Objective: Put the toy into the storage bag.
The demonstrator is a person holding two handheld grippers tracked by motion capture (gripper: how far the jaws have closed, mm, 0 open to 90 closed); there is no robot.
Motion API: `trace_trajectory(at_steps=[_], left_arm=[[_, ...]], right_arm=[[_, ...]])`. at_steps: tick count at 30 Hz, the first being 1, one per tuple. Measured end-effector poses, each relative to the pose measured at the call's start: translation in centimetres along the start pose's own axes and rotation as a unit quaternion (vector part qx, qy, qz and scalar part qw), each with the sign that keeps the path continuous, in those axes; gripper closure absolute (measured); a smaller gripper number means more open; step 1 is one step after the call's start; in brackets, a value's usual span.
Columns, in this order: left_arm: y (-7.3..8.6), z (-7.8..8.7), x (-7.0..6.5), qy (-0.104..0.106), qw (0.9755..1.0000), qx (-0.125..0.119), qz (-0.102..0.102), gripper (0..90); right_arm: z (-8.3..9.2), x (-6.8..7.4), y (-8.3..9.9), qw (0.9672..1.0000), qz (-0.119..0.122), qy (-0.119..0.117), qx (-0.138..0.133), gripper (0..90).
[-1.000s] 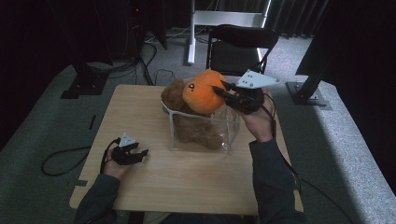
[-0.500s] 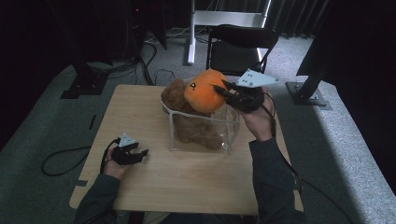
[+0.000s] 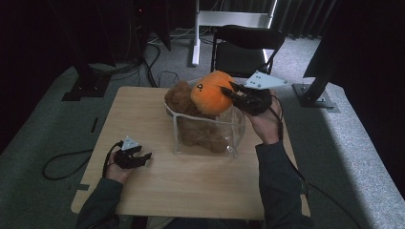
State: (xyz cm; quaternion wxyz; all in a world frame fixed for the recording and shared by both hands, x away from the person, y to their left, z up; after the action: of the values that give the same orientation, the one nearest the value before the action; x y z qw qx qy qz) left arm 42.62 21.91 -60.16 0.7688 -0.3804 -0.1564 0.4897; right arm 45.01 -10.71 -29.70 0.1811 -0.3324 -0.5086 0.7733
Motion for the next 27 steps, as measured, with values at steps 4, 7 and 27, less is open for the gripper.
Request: trace_trajectory(at_steps=[4,7,27], left_arm=[[0.0,0.0,0.0,0.000,1.0000,0.000,0.000,41.0],[0.0,0.0,0.0,-0.001,1.0000,0.000,0.000,41.1],[0.0,0.0,0.0,-0.001,1.0000,-0.001,0.002,41.1]], right_arm=[[-0.1,-0.1,0.2,1.0000,0.001,0.006,0.006,74.0],[-0.2,-0.2,0.4,0.9999,-0.002,0.010,0.007,74.1],[-0.7,-0.2,1.3,0.9997,-0.007,0.014,0.020,74.0]])
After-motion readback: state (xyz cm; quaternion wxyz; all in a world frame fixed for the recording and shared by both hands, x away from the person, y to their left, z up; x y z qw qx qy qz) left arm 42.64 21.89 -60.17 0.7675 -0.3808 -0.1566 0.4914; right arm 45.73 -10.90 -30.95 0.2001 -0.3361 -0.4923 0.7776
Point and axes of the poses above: each handheld gripper's, and its own axes: z roughly backward along the jaws, y roughly out of its underside, x roughly to its left, the point moved 9 cm from there along -z, roughly forward along the jaws, and after that the axes turned 9 degrees about z, right-handed, at the moved point
